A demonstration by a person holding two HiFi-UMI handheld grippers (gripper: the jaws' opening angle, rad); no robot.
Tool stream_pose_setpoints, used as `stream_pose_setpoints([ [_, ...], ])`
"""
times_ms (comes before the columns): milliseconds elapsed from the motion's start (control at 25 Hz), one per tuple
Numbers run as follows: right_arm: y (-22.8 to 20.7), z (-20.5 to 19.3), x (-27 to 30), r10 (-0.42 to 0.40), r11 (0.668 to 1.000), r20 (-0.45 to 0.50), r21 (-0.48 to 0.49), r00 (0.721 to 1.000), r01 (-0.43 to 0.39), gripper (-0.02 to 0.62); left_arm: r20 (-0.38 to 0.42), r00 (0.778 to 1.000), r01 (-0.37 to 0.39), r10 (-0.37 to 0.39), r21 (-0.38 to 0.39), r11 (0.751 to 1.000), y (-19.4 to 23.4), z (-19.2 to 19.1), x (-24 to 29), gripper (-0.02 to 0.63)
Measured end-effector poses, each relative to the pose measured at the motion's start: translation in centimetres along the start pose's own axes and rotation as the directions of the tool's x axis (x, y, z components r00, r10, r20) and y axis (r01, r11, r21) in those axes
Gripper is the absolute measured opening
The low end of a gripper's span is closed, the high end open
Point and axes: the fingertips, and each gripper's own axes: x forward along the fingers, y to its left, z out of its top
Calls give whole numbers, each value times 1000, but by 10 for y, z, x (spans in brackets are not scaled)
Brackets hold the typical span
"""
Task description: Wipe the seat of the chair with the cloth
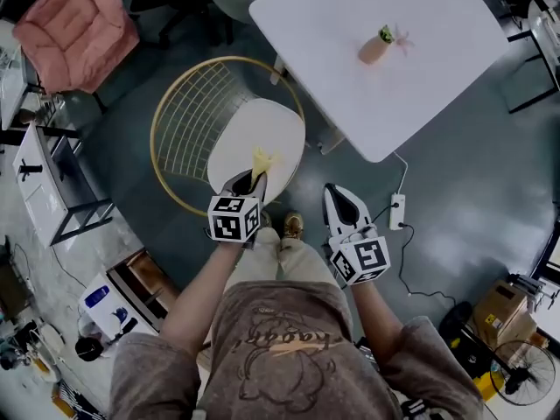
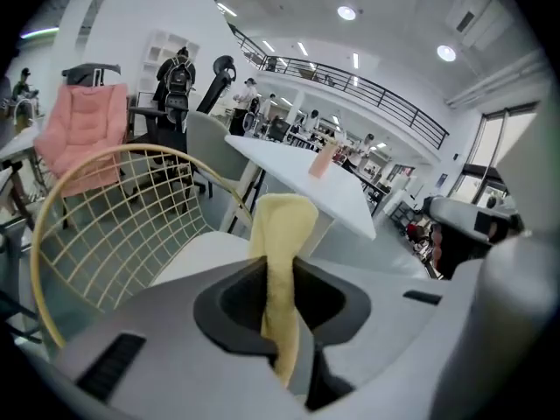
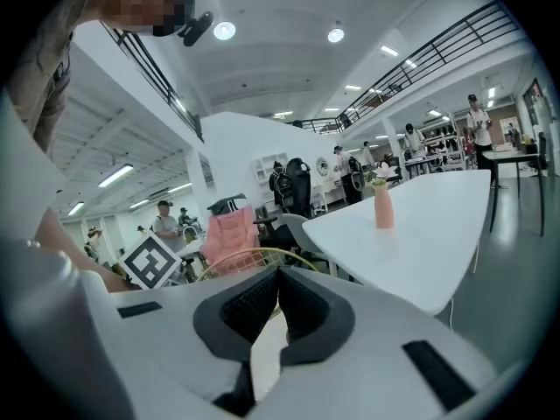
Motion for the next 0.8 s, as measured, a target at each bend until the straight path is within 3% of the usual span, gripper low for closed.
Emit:
stream_pose_setpoints([
  [160, 11, 24, -7, -1, 1000, 19, 4, 1000, 1, 26, 57, 998, 8, -7, -18, 1000, -12, 30, -30, 71],
  [440, 19, 68, -31, -5, 1000, 82, 12, 997, 4, 26, 174, 981, 77, -87, 59, 995, -46, 83, -84, 71],
  [800, 39, 110, -68, 7, 997, 185, -70, 983, 6, 26, 367, 913, 110, -175, 191, 975, -66, 132, -176, 71],
])
